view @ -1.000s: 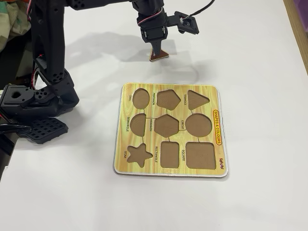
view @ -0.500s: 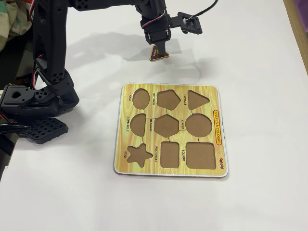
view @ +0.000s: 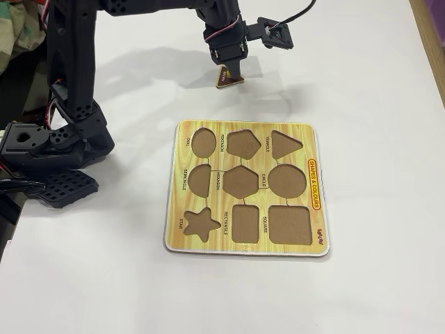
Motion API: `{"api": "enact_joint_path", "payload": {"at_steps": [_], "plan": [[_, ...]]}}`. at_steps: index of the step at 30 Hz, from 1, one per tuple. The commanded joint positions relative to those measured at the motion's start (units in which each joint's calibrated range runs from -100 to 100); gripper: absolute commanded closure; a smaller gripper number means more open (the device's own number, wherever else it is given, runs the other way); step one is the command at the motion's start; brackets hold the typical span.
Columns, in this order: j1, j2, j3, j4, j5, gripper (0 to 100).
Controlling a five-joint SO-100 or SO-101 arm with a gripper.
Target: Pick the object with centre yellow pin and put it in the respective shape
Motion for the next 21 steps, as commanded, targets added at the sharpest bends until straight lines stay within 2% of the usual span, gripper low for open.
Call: {"api": "enact_joint_path", "payload": {"at_steps": [1, 17, 21], "plan": [[-0.3, -2.8, 3.1, 0.8, 0.1, 92], [0.0, -5.6, 7.0, 0.2, 0.2, 92], [0.0, -5.6, 6.7, 0.0, 0.2, 97]]}}
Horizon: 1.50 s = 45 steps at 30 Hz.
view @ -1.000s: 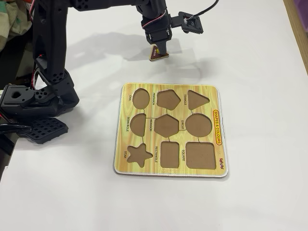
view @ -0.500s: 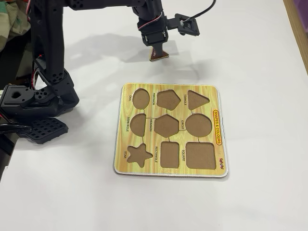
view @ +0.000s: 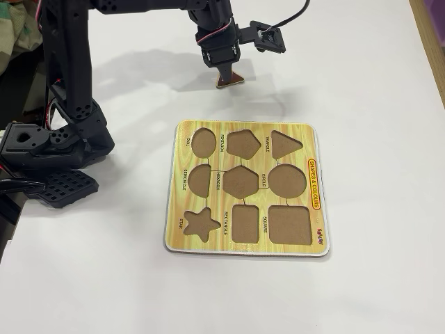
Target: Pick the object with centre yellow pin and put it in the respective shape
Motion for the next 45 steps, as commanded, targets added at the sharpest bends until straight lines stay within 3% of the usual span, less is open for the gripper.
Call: {"api": "enact_joint_path", "payload": {"at_steps": [1, 35, 45], "plan": [[0.2, -1.4, 0.1, 0.1, 0.3, 97], [0.5, -0.9, -0.4, -0.1, 0.2, 95], [0.5, -0.9, 0.7, -5.5, 0.2, 94]]}}
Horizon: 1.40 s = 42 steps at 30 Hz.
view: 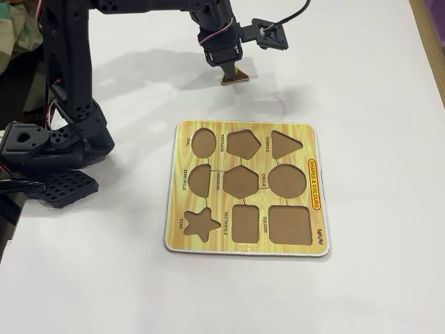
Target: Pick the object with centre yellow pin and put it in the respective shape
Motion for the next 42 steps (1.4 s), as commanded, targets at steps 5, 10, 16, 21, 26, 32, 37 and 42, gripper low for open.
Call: {"api": "enact_joint_path", "payload": {"at_steps": [5, 10, 16, 21, 26, 32, 37, 42], "plan": [[0.4, -1.0, 2.2, -0.7, 0.2, 95], [0.4, -1.0, 1.6, -1.4, 0.2, 94], [0.5, -1.0, 1.9, -1.4, 0.2, 94], [0.6, -1.0, 2.0, -1.5, 0.1, 94], [0.6, -1.0, 2.2, -1.6, 0.1, 94], [0.6, -0.9, 2.2, -1.6, 0.1, 94], [0.6, -0.9, 2.2, -1.6, 0.2, 91], [0.5, -0.9, 2.2, -1.6, 0.2, 91]]}}
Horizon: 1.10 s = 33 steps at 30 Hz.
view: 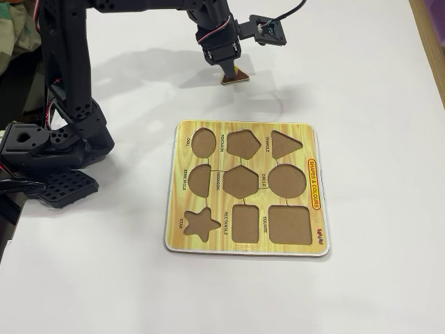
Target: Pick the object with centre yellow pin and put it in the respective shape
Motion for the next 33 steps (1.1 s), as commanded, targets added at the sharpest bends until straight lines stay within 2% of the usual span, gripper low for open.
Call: {"api": "enact_joint_path", "payload": {"at_steps": [1, 25, 29, 33], "plan": [[0.6, -0.7, 0.4, -0.2, 0.2, 91], [0.9, 0.9, -0.6, -0.4, 0.2, 91], [0.7, 1.4, 0.3, -4.6, 0.3, 91], [0.6, 1.5, 0.4, -4.3, 0.3, 91]]}}
